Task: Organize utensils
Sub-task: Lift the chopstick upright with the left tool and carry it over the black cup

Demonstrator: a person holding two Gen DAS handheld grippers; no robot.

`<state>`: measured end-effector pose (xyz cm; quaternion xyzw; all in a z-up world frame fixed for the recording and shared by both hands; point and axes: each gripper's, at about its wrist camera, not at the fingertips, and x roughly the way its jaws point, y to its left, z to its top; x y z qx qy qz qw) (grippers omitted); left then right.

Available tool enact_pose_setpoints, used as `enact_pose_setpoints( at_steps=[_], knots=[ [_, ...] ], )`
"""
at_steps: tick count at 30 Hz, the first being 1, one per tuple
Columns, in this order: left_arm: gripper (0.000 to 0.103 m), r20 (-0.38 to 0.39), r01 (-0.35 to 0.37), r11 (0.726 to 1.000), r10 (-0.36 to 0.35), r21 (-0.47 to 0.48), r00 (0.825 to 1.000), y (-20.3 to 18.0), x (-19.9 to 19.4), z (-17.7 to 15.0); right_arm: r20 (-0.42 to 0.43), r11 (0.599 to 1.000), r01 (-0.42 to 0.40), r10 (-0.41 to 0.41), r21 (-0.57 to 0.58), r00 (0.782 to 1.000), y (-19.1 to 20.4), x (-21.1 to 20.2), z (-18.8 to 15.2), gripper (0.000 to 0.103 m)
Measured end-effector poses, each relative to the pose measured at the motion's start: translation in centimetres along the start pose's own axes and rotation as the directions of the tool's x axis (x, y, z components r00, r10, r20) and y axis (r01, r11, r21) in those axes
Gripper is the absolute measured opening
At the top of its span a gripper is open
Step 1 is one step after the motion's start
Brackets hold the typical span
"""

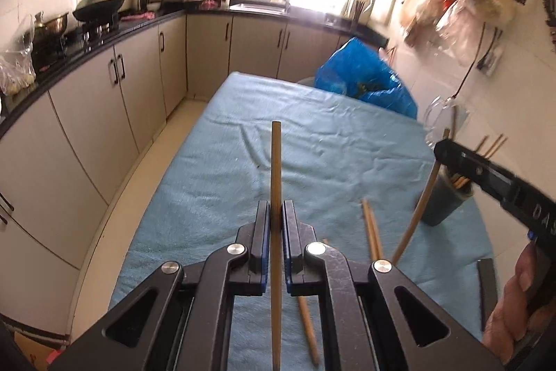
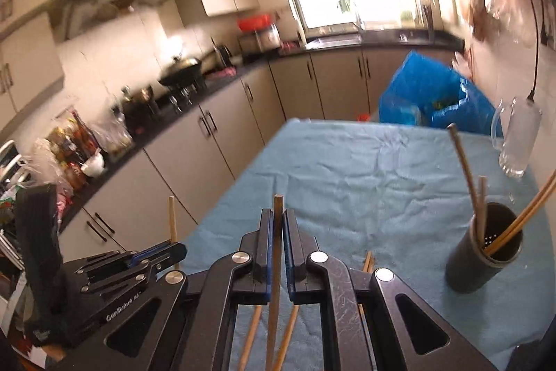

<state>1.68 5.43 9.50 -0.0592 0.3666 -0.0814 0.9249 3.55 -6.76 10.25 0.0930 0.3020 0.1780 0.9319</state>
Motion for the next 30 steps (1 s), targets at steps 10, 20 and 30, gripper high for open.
enact_pose_setpoints(
  at_steps=[10, 20, 30],
  knots=[
    [0.006, 0.063, 0.019, 0.999, -0.021, 0.033, 0.998, -1.9, -3.8, 0.2, 0.108, 1.0, -0.027, 0.026, 0.004, 0.994, 0.1, -4.6, -1.0, 0.006],
    [0.006, 0.076, 0.027, 0.998, -0.032, 0.058, 0.997, -3.1, -4.6, 0.4, 0.16, 0.999, -0.023, 0.015, 0.046, 0.987, -1.5, -7.2, -1.2, 0.006],
    [0.006, 0.083, 0.071, 0.993, -0.079, 0.096, 0.993, -4.9, -5.4, 0.5, 0.23, 0.995, -0.01, -0.014, 0.1, 0.973, -4.2, -10.6, -1.5, 0.006]
  ],
)
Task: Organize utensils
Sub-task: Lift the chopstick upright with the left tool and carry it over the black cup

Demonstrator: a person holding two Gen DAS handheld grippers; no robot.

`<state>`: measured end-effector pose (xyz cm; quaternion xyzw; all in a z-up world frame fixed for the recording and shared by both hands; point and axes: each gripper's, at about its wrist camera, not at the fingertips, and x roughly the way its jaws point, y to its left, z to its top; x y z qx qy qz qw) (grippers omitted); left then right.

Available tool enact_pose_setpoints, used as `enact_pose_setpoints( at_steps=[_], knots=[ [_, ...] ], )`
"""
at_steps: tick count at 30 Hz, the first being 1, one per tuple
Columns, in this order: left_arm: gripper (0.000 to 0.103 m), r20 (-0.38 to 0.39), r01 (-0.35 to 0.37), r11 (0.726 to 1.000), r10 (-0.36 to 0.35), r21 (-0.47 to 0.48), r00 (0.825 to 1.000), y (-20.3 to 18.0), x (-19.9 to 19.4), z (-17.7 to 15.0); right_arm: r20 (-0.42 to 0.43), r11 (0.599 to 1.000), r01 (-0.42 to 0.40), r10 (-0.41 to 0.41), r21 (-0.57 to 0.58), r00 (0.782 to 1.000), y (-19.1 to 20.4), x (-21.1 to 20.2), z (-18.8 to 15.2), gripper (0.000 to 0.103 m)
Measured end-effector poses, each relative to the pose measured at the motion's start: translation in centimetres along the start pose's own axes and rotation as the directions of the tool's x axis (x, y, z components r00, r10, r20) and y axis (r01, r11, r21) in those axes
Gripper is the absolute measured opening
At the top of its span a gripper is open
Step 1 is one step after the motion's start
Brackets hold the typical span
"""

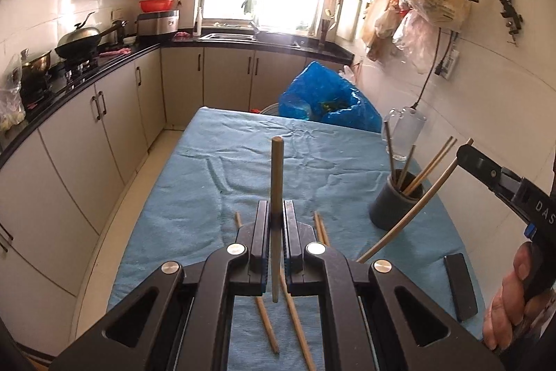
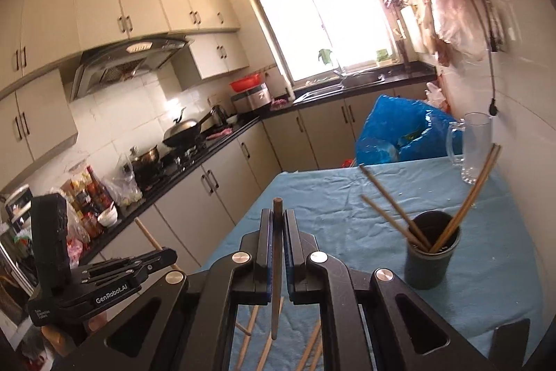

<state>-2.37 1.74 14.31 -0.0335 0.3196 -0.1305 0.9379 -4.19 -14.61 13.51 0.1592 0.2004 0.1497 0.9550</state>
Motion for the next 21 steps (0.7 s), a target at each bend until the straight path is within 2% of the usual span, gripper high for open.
enact_pose_setpoints(
  at_steps=[9, 21],
  knots=[
    [0.006, -0.004, 0.055, 0.998, -0.055, 0.029, 0.998, -2.8, -0.1, 0.7, 0.027, 0.996, 0.027, -0.029, 0.081, 0.999, -4.2, -2.8, 0.0, 0.006],
    [0.006, -0.031, 0.118, 0.99, -0.116, 0.07, 0.993, -6.1, 0.0, 1.6, 0.093, 0.988, 0.057, -0.071, 0.144, 0.993, -7.5, -6.3, 1.0, 0.006]
  ],
)
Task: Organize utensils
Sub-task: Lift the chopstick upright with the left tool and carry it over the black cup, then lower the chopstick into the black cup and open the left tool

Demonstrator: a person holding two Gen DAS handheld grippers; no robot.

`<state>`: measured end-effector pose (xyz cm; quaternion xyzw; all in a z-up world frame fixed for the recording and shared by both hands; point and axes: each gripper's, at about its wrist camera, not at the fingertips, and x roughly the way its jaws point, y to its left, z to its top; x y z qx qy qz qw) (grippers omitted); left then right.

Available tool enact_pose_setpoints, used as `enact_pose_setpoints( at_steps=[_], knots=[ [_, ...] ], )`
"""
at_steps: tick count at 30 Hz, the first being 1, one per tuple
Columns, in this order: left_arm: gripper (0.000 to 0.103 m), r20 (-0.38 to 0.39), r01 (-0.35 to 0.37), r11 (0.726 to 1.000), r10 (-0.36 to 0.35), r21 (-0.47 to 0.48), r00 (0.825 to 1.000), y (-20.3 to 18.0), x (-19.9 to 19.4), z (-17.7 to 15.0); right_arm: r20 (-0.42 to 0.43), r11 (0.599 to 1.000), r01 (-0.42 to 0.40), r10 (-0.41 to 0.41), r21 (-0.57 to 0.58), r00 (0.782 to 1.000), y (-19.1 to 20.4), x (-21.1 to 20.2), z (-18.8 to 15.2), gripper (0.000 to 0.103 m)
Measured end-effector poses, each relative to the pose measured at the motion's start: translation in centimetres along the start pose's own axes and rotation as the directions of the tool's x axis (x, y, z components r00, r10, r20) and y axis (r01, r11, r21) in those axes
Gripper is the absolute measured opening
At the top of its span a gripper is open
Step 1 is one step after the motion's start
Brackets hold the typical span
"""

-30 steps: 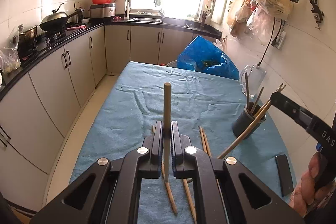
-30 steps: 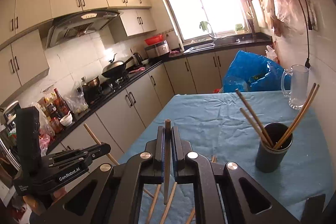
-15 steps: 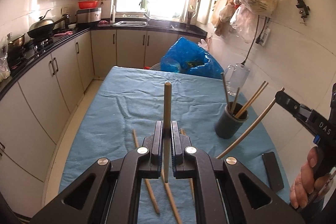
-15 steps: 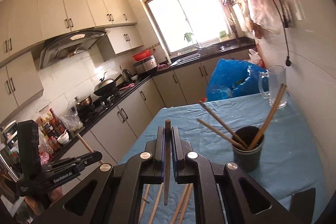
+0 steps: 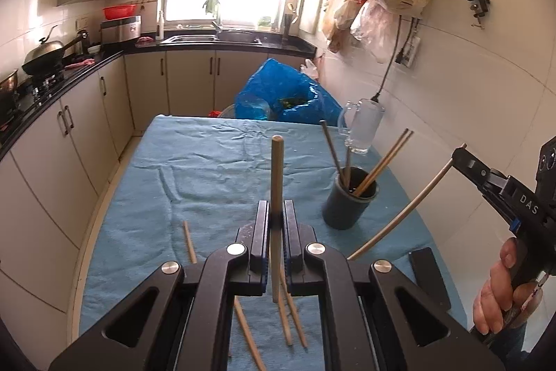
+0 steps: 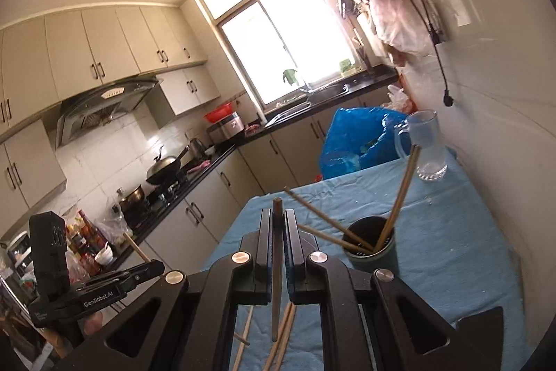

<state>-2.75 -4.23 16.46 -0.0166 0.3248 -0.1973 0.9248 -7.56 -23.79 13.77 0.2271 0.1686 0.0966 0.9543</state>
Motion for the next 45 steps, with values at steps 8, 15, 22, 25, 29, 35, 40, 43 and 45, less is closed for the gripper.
enact_pose_setpoints(
  at_steps=[8, 15, 22, 25, 29, 35, 40, 43, 45],
  knots=[
    [0.006, -0.012, 0.059, 0.998, -0.058, 0.018, 0.998, -2.1, 0.2, 1.7, 0.026, 0.999, 0.032, -0.033, 0.031, 0.999, -1.7, -1.6, 0.9, 0.006],
    [0.006, 0.008, 0.095, 0.993, -0.096, 0.065, 0.995, -5.0, 0.4, 3.7, 0.059, 0.996, 0.069, -0.072, 0.048, 0.996, -3.3, -3.0, 2.5, 0.006],
    [0.006, 0.035, 0.123, 0.986, -0.127, 0.112, 0.991, -8.2, 1.1, 6.3, 0.118, 0.992, 0.121, -0.123, 0.025, 0.985, -3.7, -4.3, 5.0, 0.006],
    [0.006, 0.054, 0.138, 0.983, -0.145, 0.122, 0.988, -9.6, 1.5, 7.7, 0.16, 0.989, 0.148, -0.147, 0.005, 0.976, -3.5, -4.9, 6.3, 0.006],
    [0.006, 0.07, 0.151, 0.979, -0.161, 0.134, 0.984, -11.1, 2.3, 9.5, 0.203, 0.98, 0.198, -0.189, -0.021, 0.961, -3.4, -4.8, 8.0, 0.006],
    [0.006, 0.111, 0.145, 0.98, -0.161, 0.138, 0.981, -12.5, 4.2, 11.5, 0.207, 0.974, 0.226, -0.217, -0.024, 0.954, -4.1, -3.3, 9.5, 0.006],
    [0.006, 0.133, 0.144, 0.982, -0.16, 0.118, 0.978, -12.8, 7.1, 12.1, 0.196, 0.969, 0.248, -0.24, -0.015, 0.951, -5.2, -1.5, 10.1, 0.006],
    [0.006, 0.125, 0.124, 0.985, -0.139, 0.117, 0.982, -12.9, 9.3, 12.0, 0.182, 0.968, 0.25, -0.244, -0.008, 0.952, -6.1, -0.3, 10.1, 0.006],
    [0.006, 0.103, 0.12, 0.987, -0.131, 0.108, 0.986, -12.9, 10.7, 11.9, 0.173, 0.967, 0.256, -0.252, -0.001, 0.952, -6.7, 0.6, 10.0, 0.006]
  ],
)
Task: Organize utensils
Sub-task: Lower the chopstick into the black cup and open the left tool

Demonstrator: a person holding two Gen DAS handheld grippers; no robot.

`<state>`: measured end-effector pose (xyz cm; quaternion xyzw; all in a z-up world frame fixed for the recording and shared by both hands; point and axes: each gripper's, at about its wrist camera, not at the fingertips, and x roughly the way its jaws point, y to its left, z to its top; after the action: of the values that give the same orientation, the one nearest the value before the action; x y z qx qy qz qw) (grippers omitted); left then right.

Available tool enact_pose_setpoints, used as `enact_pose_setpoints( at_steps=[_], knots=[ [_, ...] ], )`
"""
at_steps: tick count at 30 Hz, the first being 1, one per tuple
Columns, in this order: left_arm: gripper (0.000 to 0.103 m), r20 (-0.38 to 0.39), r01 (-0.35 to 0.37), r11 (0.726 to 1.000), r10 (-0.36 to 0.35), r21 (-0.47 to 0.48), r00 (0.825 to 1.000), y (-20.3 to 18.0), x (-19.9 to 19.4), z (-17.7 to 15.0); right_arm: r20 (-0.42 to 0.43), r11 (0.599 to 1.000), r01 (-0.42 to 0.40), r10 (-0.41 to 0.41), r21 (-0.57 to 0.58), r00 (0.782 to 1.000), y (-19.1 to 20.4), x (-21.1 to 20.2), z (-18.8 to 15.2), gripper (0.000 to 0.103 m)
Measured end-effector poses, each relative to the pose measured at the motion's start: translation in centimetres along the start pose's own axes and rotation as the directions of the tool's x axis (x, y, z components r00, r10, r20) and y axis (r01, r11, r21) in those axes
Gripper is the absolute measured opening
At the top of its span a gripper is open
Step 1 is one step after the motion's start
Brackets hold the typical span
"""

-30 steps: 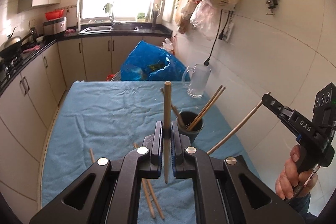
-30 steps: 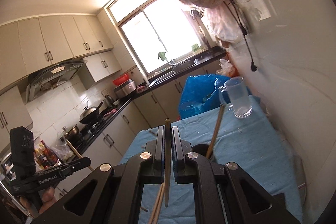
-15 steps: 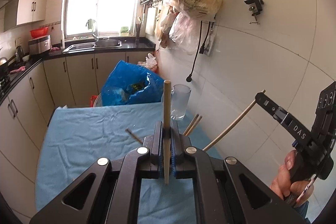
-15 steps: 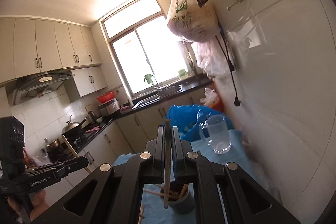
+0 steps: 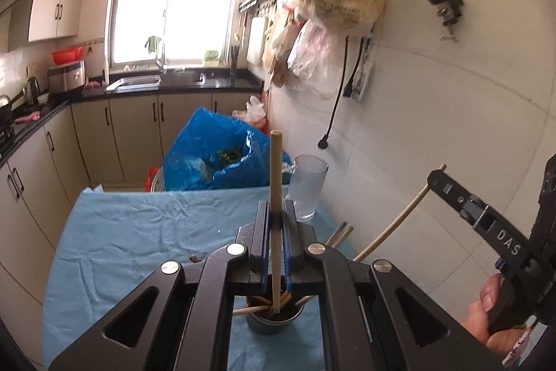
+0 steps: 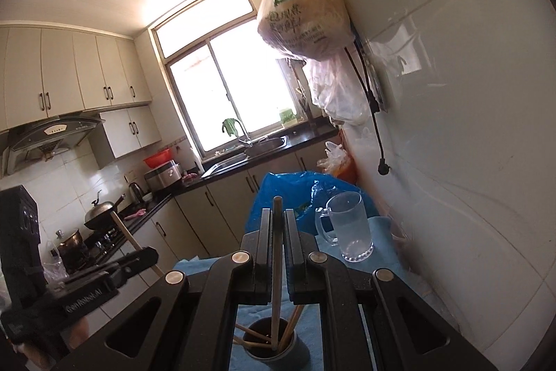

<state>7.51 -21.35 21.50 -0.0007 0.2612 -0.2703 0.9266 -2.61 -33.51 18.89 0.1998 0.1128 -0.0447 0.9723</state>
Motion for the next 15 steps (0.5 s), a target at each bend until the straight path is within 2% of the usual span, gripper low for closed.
enact_pose_setpoints(
  at_steps=[8, 15],
  knots=[
    [0.006, -0.094, -0.004, 1.0, 0.002, -0.018, 0.996, 1.0, 4.1, -2.0, -0.081, 1.0, 0.005, -0.005, -0.007, 0.997, -0.5, 3.5, -1.9, 0.006],
    [0.006, -0.127, -0.01, 0.999, 0.006, -0.03, 0.992, 1.7, 5.4, -3.2, -0.161, 1.0, -0.002, 0.002, -0.001, 0.987, -1.2, 5.2, -4.1, 0.007]
  ],
)
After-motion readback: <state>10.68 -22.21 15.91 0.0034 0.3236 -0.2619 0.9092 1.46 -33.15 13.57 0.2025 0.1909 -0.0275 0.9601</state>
